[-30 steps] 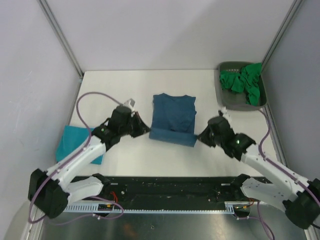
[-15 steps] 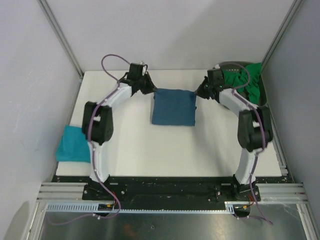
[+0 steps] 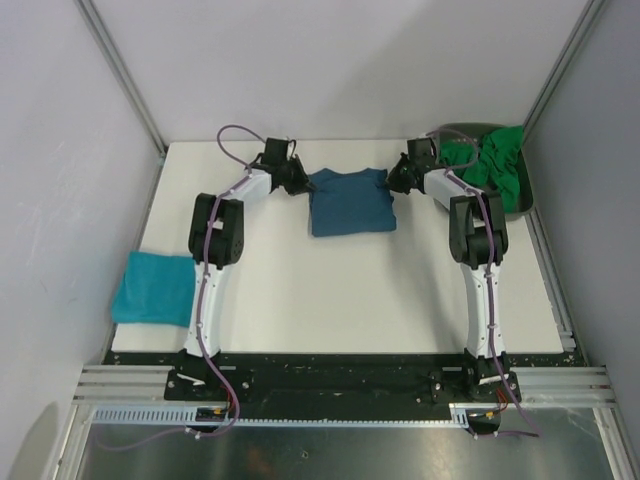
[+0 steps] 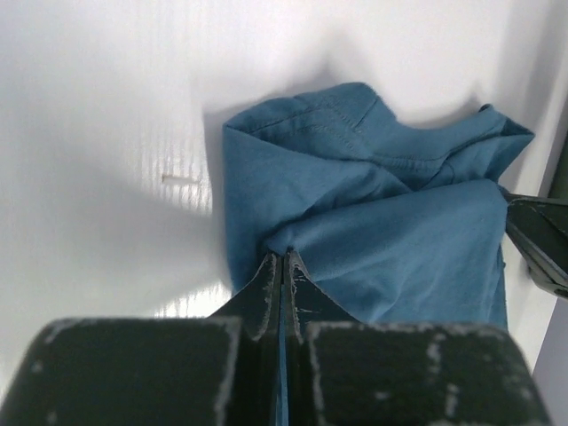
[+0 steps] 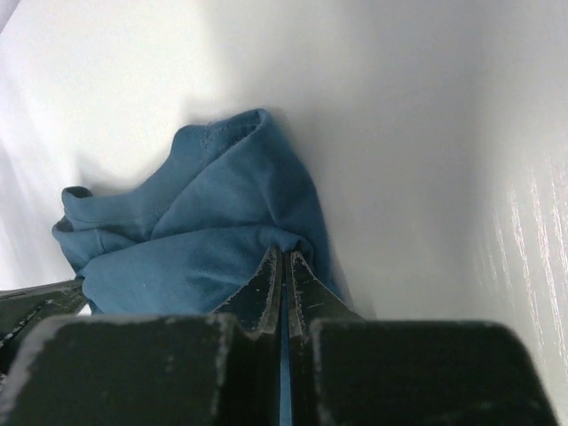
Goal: Fold and stack the t-shirts
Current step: Fold the long partially folded tshirt into a neat square
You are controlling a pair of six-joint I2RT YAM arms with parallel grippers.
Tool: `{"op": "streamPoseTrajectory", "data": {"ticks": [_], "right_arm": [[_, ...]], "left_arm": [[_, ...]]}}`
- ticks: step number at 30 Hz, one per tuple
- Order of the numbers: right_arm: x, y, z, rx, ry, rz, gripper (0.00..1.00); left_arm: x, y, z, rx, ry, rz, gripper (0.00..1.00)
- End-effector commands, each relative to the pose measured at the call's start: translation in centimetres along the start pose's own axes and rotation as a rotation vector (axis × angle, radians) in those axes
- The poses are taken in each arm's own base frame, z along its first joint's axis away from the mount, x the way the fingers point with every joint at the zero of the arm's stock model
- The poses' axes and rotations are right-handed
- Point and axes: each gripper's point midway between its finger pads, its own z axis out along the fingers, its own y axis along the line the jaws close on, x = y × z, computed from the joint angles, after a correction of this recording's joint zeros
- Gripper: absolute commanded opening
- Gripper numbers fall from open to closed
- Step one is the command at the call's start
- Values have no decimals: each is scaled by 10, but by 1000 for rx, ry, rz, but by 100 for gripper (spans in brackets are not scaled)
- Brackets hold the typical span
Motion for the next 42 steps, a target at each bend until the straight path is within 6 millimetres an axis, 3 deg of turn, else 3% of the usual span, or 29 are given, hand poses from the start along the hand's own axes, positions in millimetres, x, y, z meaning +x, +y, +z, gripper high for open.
{"op": "streamPoseTrajectory", "data": {"ticks": [1, 7, 14, 17, 20, 23, 25, 29, 32, 34, 37, 39, 42], "right_arm": [[37, -21, -10, 51, 64, 19, 0], [102, -47, -56, 115, 139, 30, 0], [180, -73, -132, 181, 209, 23, 0], [198, -73, -167, 177, 202, 6, 0], [195, -57, -198, 148, 152, -34, 0], [177, -32, -220, 77, 77, -57, 1], [156, -22, -221, 61, 19, -73, 1], [119, -3, -195, 11, -55, -107, 4], [99, 6, -163, -47, -60, -101, 23], [93, 5, -143, -57, -31, -89, 41], [82, 10, -137, -69, -35, -102, 58], [74, 17, -143, -71, -51, -126, 62], [71, 25, -158, -68, -65, -162, 61]], "left_arm": [[16, -3, -19, -31, 19, 9, 0], [74, 11, -58, -117, 73, 9, 0], [156, 32, -141, -189, 81, 15, 0], [180, 38, -172, -185, 73, 39, 0], [188, 34, -198, -146, 48, 57, 0], [186, 22, -219, -88, 11, 72, 0], [174, 14, -226, -66, -27, 82, 0], [136, 13, -207, -80, -56, 93, 0], [106, 16, -177, -65, -67, 76, 0], [88, 19, -160, -62, -81, 74, 14], [59, 7, -151, -10, -101, 101, 47], [44, 0, -156, 11, -131, 122, 59], [33, -8, -170, 32, -162, 146, 65]]}}
